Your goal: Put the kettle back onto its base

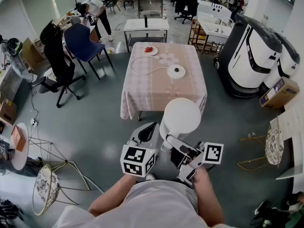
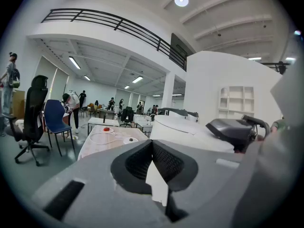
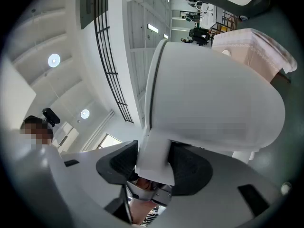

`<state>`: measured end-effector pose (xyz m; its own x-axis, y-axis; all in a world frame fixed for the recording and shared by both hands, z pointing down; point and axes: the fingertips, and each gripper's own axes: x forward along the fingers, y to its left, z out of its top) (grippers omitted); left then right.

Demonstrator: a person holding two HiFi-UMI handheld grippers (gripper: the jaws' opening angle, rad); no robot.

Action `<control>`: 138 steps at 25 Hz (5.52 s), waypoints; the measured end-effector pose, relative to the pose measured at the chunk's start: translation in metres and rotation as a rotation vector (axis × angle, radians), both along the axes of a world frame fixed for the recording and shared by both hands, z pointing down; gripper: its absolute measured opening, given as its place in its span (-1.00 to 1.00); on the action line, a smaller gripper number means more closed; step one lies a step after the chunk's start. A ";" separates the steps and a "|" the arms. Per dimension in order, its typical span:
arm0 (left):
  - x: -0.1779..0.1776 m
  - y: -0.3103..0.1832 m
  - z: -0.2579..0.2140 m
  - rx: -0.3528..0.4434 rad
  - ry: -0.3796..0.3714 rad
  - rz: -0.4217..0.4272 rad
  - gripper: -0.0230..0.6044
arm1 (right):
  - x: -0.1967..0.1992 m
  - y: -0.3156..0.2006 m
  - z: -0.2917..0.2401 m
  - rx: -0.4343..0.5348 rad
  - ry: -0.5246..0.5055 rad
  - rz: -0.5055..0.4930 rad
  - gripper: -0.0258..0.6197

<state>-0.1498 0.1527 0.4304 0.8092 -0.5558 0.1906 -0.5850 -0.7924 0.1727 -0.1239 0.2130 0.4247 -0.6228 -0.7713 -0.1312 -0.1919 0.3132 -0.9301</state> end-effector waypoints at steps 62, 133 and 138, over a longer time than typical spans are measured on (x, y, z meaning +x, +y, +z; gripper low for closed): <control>0.191 -0.133 0.027 -0.040 -0.125 -0.140 -0.92 | 0.199 -0.138 0.028 -0.032 -0.047 -0.176 -0.32; 0.210 -0.413 0.038 -0.098 -0.023 -0.111 -0.92 | 0.225 -0.402 0.039 -0.078 0.038 -0.158 -0.31; 0.227 -0.423 0.042 -0.104 -0.027 -0.148 -0.92 | 0.250 -0.414 0.044 -0.085 0.041 -0.185 -0.31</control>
